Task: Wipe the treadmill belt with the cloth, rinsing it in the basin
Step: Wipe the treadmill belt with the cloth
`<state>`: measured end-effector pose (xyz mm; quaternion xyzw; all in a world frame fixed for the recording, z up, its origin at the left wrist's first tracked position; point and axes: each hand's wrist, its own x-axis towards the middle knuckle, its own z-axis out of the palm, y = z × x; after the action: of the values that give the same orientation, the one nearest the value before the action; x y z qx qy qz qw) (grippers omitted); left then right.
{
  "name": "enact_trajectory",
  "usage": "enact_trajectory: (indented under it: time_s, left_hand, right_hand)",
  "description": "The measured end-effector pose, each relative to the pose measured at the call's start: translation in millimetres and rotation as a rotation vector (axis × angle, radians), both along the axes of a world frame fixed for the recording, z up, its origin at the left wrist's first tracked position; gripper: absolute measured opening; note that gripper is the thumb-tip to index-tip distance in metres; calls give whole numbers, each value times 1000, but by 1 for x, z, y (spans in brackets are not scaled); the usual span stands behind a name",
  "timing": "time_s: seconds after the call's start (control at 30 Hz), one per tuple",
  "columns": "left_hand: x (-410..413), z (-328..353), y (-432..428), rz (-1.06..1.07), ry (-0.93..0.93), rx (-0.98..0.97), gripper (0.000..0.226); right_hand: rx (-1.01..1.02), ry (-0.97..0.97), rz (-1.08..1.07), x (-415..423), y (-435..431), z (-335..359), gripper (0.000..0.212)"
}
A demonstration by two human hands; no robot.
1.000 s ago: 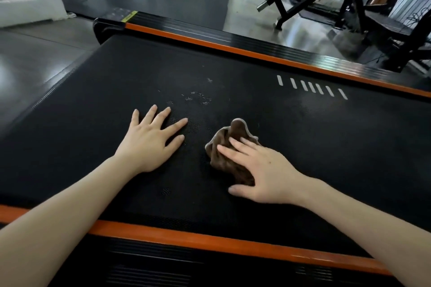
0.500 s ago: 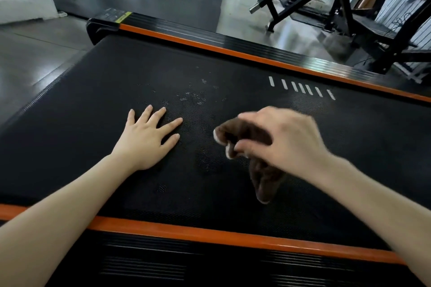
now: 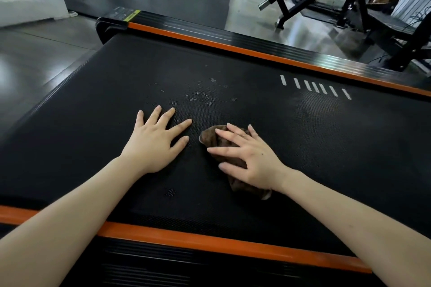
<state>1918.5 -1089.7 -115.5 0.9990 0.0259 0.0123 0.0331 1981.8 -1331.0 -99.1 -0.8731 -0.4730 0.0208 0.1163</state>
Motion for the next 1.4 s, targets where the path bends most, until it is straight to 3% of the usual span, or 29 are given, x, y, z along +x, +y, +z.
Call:
enact_trajectory:
  time_s: [0.13,0.23,0.4,0.53,0.6,0.73,0.9,1.07,1.17,1.3,1.4]
  left_hand:
    - [0,-1,2,-4,6,-4,83]
    - [0,-1,2,-9,-3,-17,83]
    - [0,1,2,-12,-9,-26,83]
    - [0,2,1,-8,0,-6,71]
    - [1,3,2,-10,11,9,57]
    - [-1,2,2,-18,0,-6,55]
    - [-2,2,0,-11,-13,-14,54]
    - [0,0,-1,-3,-23,4,53]
    - [0,2,3,-5,-43,-50,48]
    - [3,9,11,61,-96,-298,46]
    - [5,13,22,84,-17,-264,47]
  right_hand:
    - [78,13,-182,20,17,-3,47]
    - [48,8,-322,53,30,-3,35]
    - [25,37,-499,98,48,0,35]
    - [90,4,-388,53,38,0,52]
    - [94,-5,-253,3,21,2,51]
    - [42,40,26,-71,-34,3,46]
    - [60,102,89,-70,-65,5,44]
    - [123,56,264,-68,6,0,37]
    - [130,59,238,-64,37,0,40]
    - [202,2,166,-66,27,-5,38]
    - [252,-144,-18,-58,25,-8,37]
